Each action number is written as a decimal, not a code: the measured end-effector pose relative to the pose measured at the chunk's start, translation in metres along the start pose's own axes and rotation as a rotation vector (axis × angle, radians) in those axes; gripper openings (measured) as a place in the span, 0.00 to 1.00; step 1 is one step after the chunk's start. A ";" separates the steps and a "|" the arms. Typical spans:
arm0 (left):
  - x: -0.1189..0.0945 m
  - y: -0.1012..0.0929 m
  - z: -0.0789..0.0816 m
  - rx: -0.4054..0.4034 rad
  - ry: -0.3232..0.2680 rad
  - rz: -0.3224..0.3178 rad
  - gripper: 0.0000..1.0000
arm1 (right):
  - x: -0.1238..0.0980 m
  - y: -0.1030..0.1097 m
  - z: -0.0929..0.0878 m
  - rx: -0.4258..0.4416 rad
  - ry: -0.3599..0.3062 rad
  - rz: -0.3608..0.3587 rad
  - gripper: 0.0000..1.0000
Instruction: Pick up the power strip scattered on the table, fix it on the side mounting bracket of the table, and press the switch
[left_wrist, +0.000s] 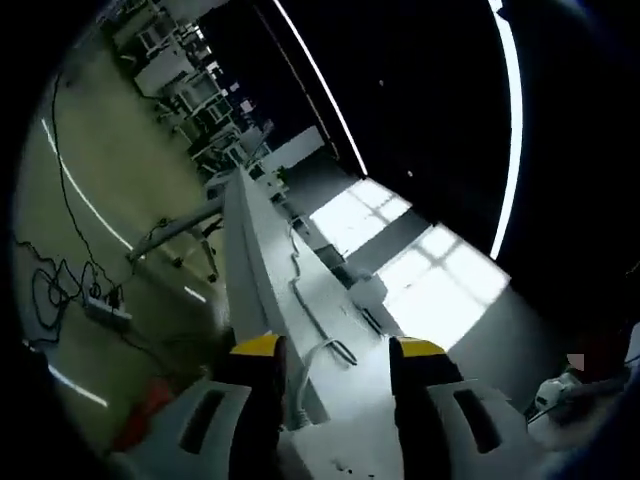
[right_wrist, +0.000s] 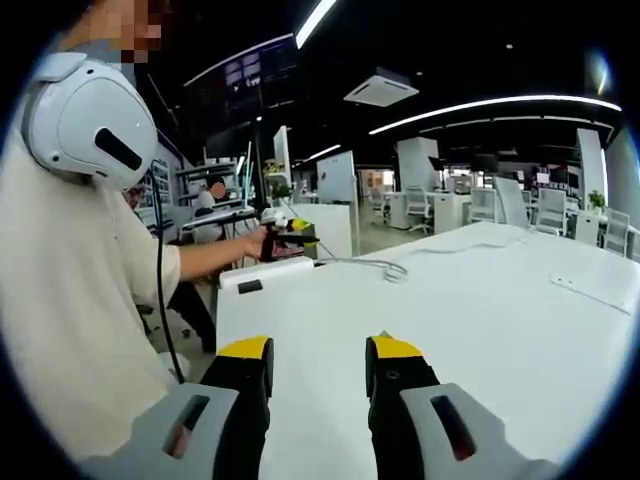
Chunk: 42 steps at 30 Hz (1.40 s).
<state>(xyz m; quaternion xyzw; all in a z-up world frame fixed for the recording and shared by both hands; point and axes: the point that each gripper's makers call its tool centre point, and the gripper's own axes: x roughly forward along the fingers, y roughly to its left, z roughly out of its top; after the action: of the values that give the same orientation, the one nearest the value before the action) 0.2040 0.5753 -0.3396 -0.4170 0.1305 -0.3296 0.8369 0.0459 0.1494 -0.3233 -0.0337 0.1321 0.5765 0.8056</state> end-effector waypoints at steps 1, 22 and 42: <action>0.000 -0.005 0.000 0.005 0.006 -0.005 0.45 | 0.000 -0.001 0.001 -0.001 -0.008 -0.003 0.33; 0.013 -0.094 -0.022 0.297 0.036 0.060 0.47 | -0.022 -0.030 0.022 0.012 -0.146 -0.073 0.34; 0.001 -0.160 -0.018 0.662 -0.090 0.309 0.56 | -0.082 -0.075 0.030 0.061 -0.293 -0.225 0.35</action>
<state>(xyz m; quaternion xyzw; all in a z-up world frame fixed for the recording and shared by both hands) 0.1251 0.4937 -0.2250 -0.1130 0.0414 -0.2049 0.9714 0.0970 0.0557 -0.2809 0.0607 0.0260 0.4770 0.8764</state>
